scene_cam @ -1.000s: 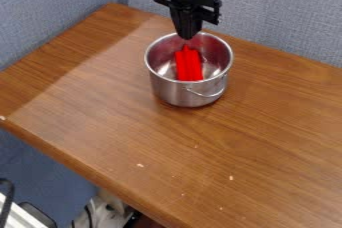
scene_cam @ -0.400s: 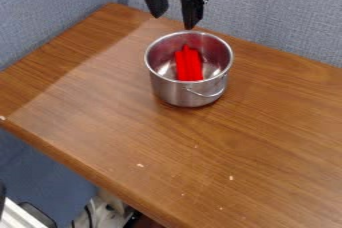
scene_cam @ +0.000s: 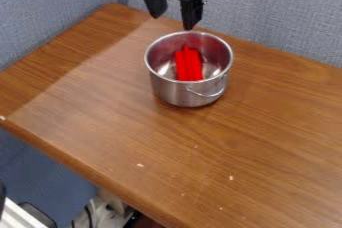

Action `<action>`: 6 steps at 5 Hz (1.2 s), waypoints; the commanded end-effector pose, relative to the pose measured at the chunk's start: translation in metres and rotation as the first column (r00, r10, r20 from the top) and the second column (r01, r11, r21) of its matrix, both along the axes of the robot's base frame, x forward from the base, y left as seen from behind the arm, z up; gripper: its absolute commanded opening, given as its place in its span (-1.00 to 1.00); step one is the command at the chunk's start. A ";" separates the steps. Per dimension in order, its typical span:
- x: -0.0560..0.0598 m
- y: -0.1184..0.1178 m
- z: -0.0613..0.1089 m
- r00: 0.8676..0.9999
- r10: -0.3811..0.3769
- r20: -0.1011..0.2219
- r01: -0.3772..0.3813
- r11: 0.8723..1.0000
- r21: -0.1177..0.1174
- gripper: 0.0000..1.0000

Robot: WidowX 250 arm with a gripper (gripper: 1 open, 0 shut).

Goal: Move the red object from the metal pot to the table

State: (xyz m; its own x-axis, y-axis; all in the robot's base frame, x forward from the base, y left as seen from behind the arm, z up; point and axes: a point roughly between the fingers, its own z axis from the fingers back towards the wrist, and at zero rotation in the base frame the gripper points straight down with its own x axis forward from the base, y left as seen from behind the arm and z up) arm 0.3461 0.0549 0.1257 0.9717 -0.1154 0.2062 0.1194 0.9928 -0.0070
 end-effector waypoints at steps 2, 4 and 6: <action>0.000 -0.008 -0.003 1.000 -0.021 0.001 0.021 1.000 0.016 1.00; 0.001 -0.017 -0.024 0.996 -0.062 -0.056 0.064 0.997 0.031 1.00; 0.001 -0.019 -0.040 0.992 -0.072 -0.100 0.075 0.997 0.034 -1.00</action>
State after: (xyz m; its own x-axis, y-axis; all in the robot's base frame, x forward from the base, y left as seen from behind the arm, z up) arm 0.3435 0.0368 0.0758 0.9801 -0.1850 0.0723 0.1855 0.9826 0.0002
